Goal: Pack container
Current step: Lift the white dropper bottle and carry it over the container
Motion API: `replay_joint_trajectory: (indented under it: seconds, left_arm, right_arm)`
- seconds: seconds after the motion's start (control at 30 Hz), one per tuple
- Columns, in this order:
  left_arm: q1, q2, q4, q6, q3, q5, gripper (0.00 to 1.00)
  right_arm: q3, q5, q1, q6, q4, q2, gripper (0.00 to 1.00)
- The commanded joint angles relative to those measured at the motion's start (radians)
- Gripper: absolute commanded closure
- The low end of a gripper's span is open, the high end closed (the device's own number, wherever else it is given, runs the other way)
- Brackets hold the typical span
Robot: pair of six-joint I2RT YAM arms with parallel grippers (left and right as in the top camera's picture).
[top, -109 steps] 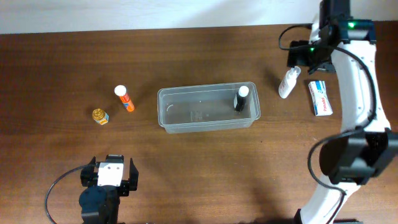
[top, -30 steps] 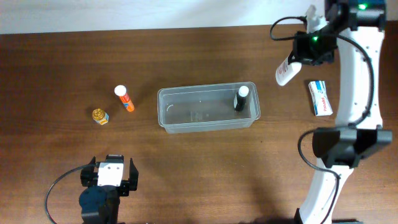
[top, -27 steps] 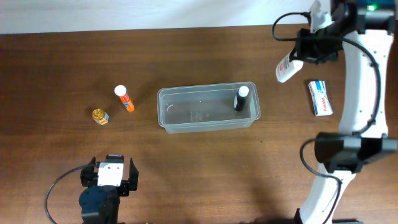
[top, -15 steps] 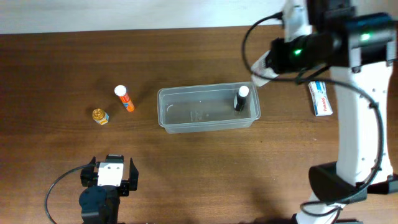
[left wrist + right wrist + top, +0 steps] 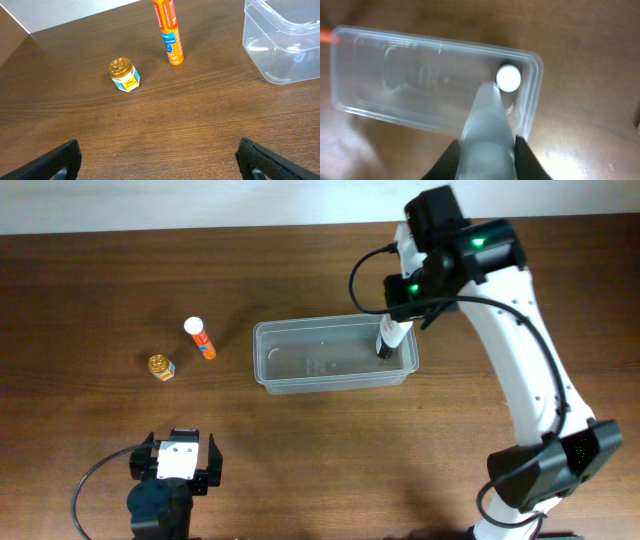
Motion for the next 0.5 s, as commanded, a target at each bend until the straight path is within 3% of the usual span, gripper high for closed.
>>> replay_joint_trajectory:
  seconds: [0.0,0.23,0.47]
  left_arm:
    - [-0.005,0.001,-0.006,-0.010,-0.001,-0.014,0.00]
    - [-0.005,0.001,-0.006,-0.010,-0.001,-0.014,0.00]
    - [-0.005,0.001,-0.006,-0.010,-0.001,-0.014,0.00]
  right_arm:
    - [-0.089,-0.039,0.008,0.009,0.075,0.001,0.80]
    - [-0.252,-0.100,0.008,0.009,0.259,0.001,0.80]
    - [-0.293,-0.098,0.008,0.009,0.326,0.019,0.80]
